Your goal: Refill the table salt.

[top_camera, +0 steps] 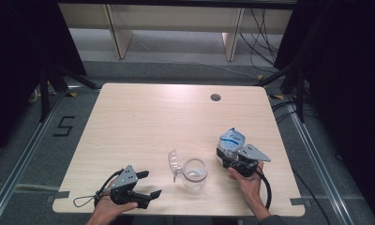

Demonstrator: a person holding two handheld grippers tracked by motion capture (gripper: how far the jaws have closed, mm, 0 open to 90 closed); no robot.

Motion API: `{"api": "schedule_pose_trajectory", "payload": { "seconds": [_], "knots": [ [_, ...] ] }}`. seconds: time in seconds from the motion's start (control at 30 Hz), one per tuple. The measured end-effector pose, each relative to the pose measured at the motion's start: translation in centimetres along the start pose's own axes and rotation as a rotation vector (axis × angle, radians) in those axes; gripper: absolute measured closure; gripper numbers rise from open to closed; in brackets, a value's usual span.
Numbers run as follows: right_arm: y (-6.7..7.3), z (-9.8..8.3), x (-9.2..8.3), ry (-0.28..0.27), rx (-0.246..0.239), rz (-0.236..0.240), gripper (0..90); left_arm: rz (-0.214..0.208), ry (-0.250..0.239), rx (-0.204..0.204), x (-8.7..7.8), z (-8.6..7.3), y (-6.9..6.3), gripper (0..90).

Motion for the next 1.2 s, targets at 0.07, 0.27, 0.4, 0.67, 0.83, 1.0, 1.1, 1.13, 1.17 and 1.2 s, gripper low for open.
{"api": "schedule_pose_trajectory", "payload": {
  "seconds": [0.07, 0.27, 0.4, 0.67, 0.83, 1.0, 1.1, 1.13, 1.17, 1.2],
  "knots": [
    [0.0, 0.0, 0.0, 0.006, -0.01, 0.012, 42.7, 0.001, 0.004, -0.018, 0.0, 0.0, -0.1, 16.2],
    [-0.3, 0.4, -0.1, 0.008, -0.096, -0.028, 43.6, 0.001, 0.004, -0.018, 0.0, 0.0, -0.1, 16.4],
    [0.0, 0.5, -0.1, 0.012, -0.11, -0.027, 43.7, 0.0, 0.0, -0.027, 0.0, 0.0, -0.1, 16.5],
    [0.9, 1.9, -0.9, 0.005, -0.211, -0.049, 43.7, 0.01, 0.0, -0.026, 0.1, -0.1, 0.0, 16.5],
    [1.7, 2.4, -1.7, 0.027, -0.27, -0.039, 43.7, 0.018, 0.009, -0.017, 0.0, -0.1, 0.1, 16.5],
    [2.5, 3.0, -2.3, 0.041, -0.371, -0.051, 43.8, 0.011, 0.005, -0.028, 0.1, -0.1, 0.1, 16.5],
    [3.0, 3.2, -2.5, 0.043, -0.42, -0.059, 43.8, 0.013, 0.007, -0.022, 0.1, -0.2, 0.2, 16.5],
    [3.1, 3.1, -2.6, 0.055, -0.416, -0.054, 43.7, 0.013, 0.003, -0.009, 0.1, -0.2, 0.3, 16.5],
    [3.0, 3.2, -2.7, 0.059, -0.441, -0.062, 43.8, 0.015, 0.007, -0.003, 0.1, -0.2, 0.3, 16.5],
    [3.2, 3.1, -2.8, 0.063, -0.437, -0.062, 43.8, 0.012, 0.005, 0.003, 0.1, -0.2, 0.3, 16.5]
  ]
}}
Point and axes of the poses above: each handheld gripper's, and its own axes: x roughly forward along the jaws, z roughly out of its top, y roughly to its left, the point moved 6 cm from there along x, roughly forward along the jaws, and after that the axes turned 12 degrees about z, right-handed, at the moved point
